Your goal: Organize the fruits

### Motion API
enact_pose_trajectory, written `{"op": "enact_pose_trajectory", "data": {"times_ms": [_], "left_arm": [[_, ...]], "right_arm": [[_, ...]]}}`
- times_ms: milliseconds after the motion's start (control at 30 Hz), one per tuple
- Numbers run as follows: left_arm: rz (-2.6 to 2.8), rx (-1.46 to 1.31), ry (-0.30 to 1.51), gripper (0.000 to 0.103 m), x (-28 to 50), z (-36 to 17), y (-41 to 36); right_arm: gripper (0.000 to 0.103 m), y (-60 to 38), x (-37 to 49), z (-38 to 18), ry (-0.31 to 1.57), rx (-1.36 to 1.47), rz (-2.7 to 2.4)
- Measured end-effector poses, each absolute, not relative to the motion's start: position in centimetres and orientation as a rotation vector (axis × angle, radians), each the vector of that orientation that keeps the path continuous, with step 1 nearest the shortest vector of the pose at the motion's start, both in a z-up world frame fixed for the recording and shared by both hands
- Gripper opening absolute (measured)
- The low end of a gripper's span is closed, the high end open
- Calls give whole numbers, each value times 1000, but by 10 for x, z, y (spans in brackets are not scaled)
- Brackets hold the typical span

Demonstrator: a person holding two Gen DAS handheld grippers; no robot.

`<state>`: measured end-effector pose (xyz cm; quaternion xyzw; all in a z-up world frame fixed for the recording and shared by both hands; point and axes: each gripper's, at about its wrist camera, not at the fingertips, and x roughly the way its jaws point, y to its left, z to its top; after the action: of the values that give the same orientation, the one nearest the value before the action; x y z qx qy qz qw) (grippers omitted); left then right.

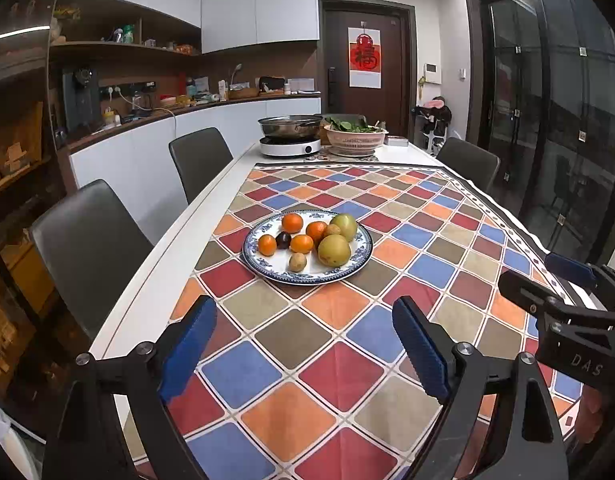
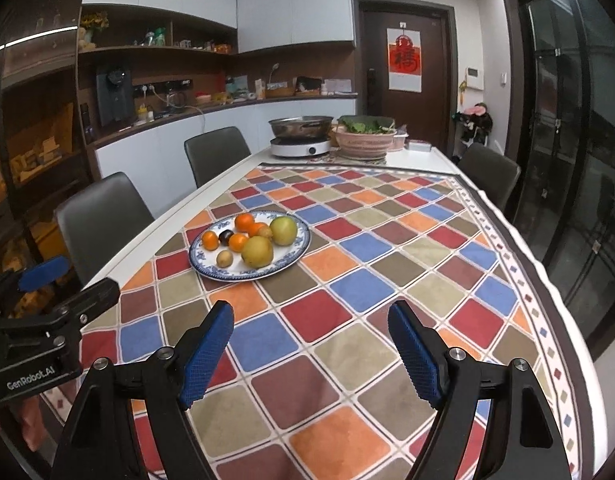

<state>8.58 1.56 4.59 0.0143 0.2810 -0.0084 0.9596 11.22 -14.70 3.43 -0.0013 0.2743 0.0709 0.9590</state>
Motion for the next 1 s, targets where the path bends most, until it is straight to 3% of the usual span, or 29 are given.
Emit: {"op": "enact_pose_trajectory", "data": {"times_ms": [1000], "left_arm": [[-36,12,579,99,73,40,13]], "right_arm": [[80,-150,97,28,552,-2,138]]}}
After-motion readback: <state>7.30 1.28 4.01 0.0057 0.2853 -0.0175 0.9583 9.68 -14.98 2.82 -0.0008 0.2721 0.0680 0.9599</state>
